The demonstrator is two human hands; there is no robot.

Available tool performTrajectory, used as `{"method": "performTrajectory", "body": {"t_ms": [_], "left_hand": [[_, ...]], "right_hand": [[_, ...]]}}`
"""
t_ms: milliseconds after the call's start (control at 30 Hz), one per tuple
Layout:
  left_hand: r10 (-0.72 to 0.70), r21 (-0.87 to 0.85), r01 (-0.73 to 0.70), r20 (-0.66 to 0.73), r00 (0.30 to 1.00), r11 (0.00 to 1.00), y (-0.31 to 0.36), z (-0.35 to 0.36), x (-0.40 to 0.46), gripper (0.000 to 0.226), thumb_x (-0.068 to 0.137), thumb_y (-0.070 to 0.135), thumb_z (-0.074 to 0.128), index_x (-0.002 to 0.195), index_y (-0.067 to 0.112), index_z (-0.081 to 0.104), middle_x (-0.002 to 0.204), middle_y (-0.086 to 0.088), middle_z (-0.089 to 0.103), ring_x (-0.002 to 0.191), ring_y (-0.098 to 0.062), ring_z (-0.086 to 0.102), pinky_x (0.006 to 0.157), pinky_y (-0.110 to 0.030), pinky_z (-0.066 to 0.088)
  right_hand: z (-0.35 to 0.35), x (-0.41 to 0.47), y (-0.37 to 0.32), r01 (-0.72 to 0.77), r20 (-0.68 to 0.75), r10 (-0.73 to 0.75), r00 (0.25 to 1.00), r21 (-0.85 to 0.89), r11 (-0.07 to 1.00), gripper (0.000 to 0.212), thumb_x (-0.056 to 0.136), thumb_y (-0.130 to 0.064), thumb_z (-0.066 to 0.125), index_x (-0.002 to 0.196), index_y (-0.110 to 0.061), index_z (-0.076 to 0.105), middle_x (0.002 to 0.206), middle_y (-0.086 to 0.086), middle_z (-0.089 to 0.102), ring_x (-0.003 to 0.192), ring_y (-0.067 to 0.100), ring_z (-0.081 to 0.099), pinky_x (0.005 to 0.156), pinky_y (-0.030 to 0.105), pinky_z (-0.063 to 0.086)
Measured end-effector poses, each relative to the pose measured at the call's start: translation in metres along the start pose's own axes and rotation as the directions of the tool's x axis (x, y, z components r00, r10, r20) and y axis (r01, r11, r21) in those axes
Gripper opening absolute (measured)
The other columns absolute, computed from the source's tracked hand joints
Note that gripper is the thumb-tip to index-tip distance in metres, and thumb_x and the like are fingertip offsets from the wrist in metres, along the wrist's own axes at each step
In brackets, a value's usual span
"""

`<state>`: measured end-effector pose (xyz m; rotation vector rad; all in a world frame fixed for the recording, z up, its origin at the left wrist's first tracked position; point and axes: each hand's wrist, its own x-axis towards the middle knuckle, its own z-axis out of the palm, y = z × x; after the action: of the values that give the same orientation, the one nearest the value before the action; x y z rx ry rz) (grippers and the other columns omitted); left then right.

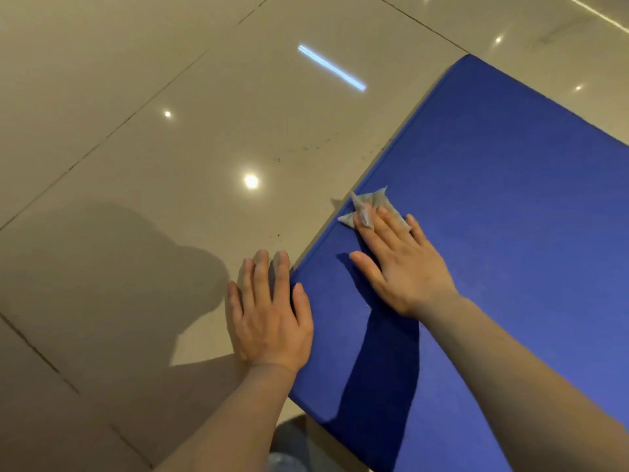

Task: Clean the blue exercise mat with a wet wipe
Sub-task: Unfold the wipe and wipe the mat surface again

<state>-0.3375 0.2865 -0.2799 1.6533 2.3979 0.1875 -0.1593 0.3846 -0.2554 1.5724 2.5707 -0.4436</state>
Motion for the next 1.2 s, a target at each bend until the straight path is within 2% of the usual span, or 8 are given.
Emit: {"method": "performTrajectory", "body": {"t_ms": [167,333,400,533,700,900,1033,1200], "left_hand": [[-0.004,0.007,0.004,-0.007,1.000,1.000,0.000,-0.001,0.001,0.058,0.096,0.044,0.028,0.144,0.017,0.046,0.148,-0.011,0.045,0.138,-0.033,0.039,0.114,-0.054,0.025],[0.021,0.024,-0.021,-0.001,1.000,0.999,0.001,0.000,0.001,0.059,0.094,0.042,0.026,0.144,0.017,0.046,0.148,-0.012,0.045,0.138,-0.033,0.039,0.113,-0.056,0.026],[0.018,0.020,-0.018,0.000,1.000,1.000,0.001,0.000,0.000,0.058,0.095,0.043,0.026,0.143,0.017,0.047,0.147,-0.011,0.046,0.139,-0.033,0.039,0.114,-0.056,0.025],[0.012,0.021,-0.012,-0.002,1.000,1.000,-0.001,0.001,0.003,0.056,0.095,0.043,0.027,0.141,0.020,0.050,0.148,-0.010,0.046,0.140,-0.033,0.036,0.113,-0.057,0.025],[0.005,0.020,-0.005,-0.003,1.000,1.000,0.001,0.000,0.002,0.057,0.095,0.043,0.026,0.140,0.020,0.052,0.148,-0.010,0.045,0.140,-0.034,0.035,0.111,-0.058,0.026],[-0.009,0.015,0.009,-0.002,1.000,1.000,0.007,0.000,0.002,0.056,0.094,0.043,0.028,0.136,0.020,0.055,0.147,-0.010,0.046,0.138,-0.035,0.038,0.105,-0.059,0.031],[-0.016,0.034,0.015,0.030,0.999,0.999,0.004,0.000,0.003,0.056,0.094,0.044,0.027,0.136,0.021,0.055,0.147,-0.009,0.046,0.137,-0.035,0.040,0.106,-0.060,0.031],[-0.035,0.029,0.033,0.092,0.995,0.999,0.002,-0.005,-0.002,0.069,0.092,0.054,0.011,0.144,0.025,0.046,0.155,-0.004,0.035,0.145,-0.029,0.026,0.114,-0.053,0.022]], "right_hand": [[-0.008,0.019,-0.025,-0.270,-0.021,0.277,0.961,0.157,0.950,0.090,0.081,-0.067,-0.007,0.157,-0.019,0.002,0.164,-0.003,-0.004,0.150,0.014,-0.011,0.117,0.030,-0.013],[0.010,0.006,-0.060,0.165,-0.001,-0.165,0.986,0.094,0.982,0.076,0.101,-0.057,0.003,0.146,-0.011,0.043,0.156,0.004,0.034,0.147,0.021,0.024,0.120,0.037,0.009],[0.010,0.010,-0.045,0.157,-0.026,-0.156,0.987,0.046,0.986,0.073,0.102,-0.056,0.005,0.145,-0.011,0.044,0.153,0.004,0.039,0.144,0.020,0.031,0.118,0.040,0.013],[-0.003,0.024,0.005,-0.190,-0.101,0.205,0.974,0.136,0.972,0.075,0.094,-0.062,0.007,0.156,-0.021,0.019,0.163,-0.005,0.012,0.150,0.013,0.006,0.120,0.037,-0.003],[-0.015,-0.003,0.038,-0.640,-0.042,0.685,0.727,0.319,0.699,0.068,0.100,-0.054,0.017,0.157,-0.020,0.005,0.165,-0.005,-0.004,0.150,0.012,-0.007,0.122,0.039,-0.005],[0.016,-0.022,-0.069,-0.251,-0.042,0.275,0.960,0.302,0.920,0.080,0.094,-0.061,-0.009,0.156,-0.013,0.008,0.163,0.001,-0.001,0.151,0.016,-0.007,0.120,0.030,-0.011],[0.013,-0.032,-0.020,-0.100,-0.076,0.112,0.991,0.139,0.985,0.068,0.101,-0.054,0.002,0.155,-0.018,0.022,0.162,-0.004,0.016,0.150,0.015,0.014,0.120,0.037,0.002],[-0.003,-0.066,0.056,-0.638,-0.073,0.676,0.734,0.268,0.722,0.065,0.100,-0.053,0.014,0.157,-0.022,0.014,0.162,-0.014,-0.008,0.150,0.011,-0.008,0.122,0.041,-0.001]]}}
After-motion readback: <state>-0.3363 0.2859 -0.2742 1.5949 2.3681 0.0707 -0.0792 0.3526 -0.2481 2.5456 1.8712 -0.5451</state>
